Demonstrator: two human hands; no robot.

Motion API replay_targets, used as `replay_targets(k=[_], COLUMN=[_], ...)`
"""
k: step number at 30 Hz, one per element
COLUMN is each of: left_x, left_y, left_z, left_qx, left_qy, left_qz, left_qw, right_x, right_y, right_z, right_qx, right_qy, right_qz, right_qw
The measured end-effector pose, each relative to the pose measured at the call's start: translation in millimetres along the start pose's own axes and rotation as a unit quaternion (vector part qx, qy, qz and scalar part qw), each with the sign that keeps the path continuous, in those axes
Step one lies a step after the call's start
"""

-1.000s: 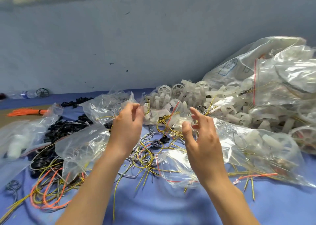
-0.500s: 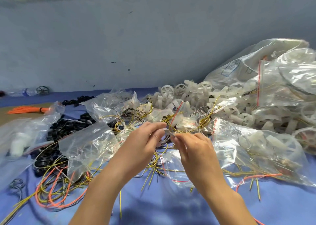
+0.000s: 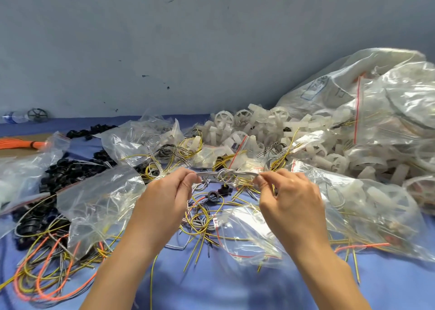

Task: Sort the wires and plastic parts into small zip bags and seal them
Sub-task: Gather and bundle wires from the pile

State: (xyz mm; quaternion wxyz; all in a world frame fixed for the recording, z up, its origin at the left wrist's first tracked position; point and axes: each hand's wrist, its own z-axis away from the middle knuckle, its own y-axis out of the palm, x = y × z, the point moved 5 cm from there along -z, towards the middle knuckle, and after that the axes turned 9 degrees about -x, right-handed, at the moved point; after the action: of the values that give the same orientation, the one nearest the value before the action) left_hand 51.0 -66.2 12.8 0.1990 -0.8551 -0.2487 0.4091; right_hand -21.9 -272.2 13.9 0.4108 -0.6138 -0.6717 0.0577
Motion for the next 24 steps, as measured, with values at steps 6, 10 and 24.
replay_targets(k=[6,10,24], left_x=[-20,-34,-3], left_y=[31,55,48], left_z=[2,9,25], left_qx=[-0.027,0.029,0.200], left_qy=[-0.119,-0.100,-0.054], left_qz=[0.248,0.263,0.061], left_qw=[0.961,0.959,0.976], right_x=[8,16,7], right_y=[30,41,35], right_z=[12,17,27], right_qx=[0.096,0.155,0.179], right_qy=[0.125,0.140,-0.058], right_qz=[-0.236,-0.314,-0.043], right_qw=[0.959,0.926,0.981])
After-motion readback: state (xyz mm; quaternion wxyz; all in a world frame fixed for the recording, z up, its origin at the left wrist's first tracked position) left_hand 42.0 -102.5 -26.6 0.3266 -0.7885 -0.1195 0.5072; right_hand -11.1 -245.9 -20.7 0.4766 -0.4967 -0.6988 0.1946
